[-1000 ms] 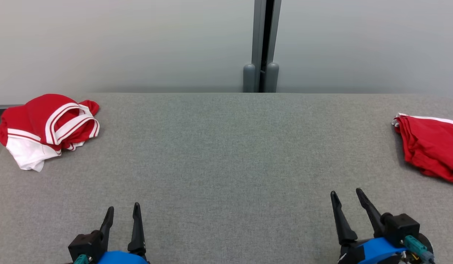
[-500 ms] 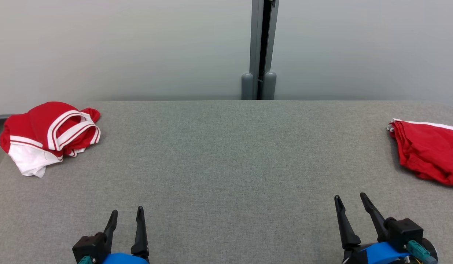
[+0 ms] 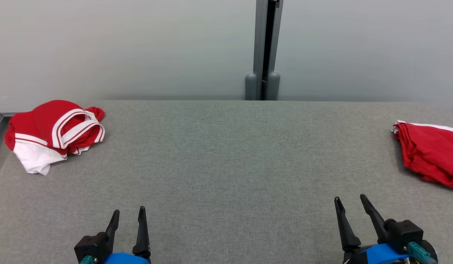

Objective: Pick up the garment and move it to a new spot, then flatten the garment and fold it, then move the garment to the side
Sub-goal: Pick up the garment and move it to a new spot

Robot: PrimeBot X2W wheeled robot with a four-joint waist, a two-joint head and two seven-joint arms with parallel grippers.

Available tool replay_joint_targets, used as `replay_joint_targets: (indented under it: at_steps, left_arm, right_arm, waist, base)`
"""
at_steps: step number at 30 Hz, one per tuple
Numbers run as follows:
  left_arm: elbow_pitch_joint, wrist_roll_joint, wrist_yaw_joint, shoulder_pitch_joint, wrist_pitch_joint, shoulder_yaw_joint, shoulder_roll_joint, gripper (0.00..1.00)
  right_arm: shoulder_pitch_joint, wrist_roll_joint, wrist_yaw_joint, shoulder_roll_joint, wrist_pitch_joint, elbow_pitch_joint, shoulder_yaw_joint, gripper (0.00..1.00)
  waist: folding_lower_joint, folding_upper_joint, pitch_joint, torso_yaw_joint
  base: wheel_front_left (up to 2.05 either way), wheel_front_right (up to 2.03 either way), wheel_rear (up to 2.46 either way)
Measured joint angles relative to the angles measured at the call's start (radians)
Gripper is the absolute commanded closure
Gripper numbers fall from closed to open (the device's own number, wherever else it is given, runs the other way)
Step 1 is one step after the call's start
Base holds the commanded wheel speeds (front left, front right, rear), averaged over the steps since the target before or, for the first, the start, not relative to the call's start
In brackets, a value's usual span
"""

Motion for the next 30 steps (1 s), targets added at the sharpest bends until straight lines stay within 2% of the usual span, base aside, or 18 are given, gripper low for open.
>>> replay_joint_targets:
  at_steps: [7, 22, 30]
  left_arm:
    - [0.002, 0.003, 0.000, -0.007, -0.002, -0.015, 0.004, 0.00]
    - [-0.031, 0.005, 0.014, -0.009, 0.002, -0.001, 0.043, 0.00]
    - [-0.048, -0.009, 0.024, 0.004, 0.002, 0.008, 0.046, 0.00]
  right_arm:
    - [0.023, -0.009, 0.000, 0.000, 0.000, -0.003, -0.013, 0.00]
    - [0.023, 0.017, 0.000, 0.000, 0.000, -0.008, 0.037, 0.00]
    - [0.013, 0.028, 0.000, 0.000, -0.001, -0.006, 0.067, 0.00]
  waist:
    - [0.0000, 0.0000, -0.017, 0.065]
    - [-0.0001, 0.0000, -0.045, 0.390]
    - [-0.0001, 0.0000, -0.015, 0.478]
  base:
    - [0.00, 0.00, 0.00]
    - [0.00, 0.00, 0.00]
    - [0.00, 0.00, 0.00]
